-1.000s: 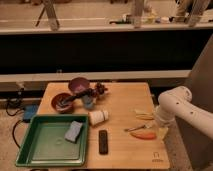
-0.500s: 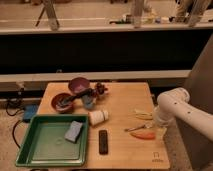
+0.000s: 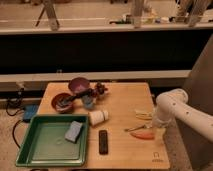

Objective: Place fork in tray

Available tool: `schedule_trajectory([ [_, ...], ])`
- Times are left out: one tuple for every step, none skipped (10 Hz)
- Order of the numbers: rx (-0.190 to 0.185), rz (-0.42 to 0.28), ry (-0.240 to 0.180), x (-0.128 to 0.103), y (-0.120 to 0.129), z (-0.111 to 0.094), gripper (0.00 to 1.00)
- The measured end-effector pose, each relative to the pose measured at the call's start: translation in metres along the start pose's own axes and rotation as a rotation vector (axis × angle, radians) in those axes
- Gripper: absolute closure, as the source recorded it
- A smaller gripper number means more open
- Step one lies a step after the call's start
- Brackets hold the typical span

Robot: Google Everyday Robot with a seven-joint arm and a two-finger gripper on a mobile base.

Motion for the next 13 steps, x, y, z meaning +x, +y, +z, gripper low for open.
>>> schedule_trajectory([
  [0.0,-0.012,-0.001,-0.003,-0.001,0.0,0.23],
  [0.003,-0.028,-0.002,-0.007,-0.002,0.001,0.34],
  [0.004,-0.038,-0.003,-0.01,-0.002,0.001,0.42],
  [0.005,-0.051,-0.005,-0.013,-0.004,0.002,0.51],
  [0.007,-0.064,-0.007,-0.017,-0.006,0.002,0.56],
  [0.009,-0.075,-0.008,-0.02,-0.008,0.003,0.56],
  [0.01,-0.085,-0.01,-0.023,-0.011,0.003,0.56],
  [0.01,-0.093,-0.012,-0.026,-0.012,0.005,0.56],
  [0.009,-0.101,-0.015,-0.029,-0.015,0.007,0.54],
  [0.009,-0.107,-0.02,-0.032,-0.017,0.009,0.48],
  [0.011,-0.109,-0.023,-0.034,-0.019,0.01,0.46],
  [0.016,-0.114,-0.027,-0.037,-0.021,0.01,0.46],
  [0.02,-0.118,-0.03,-0.04,-0.023,0.011,0.46],
])
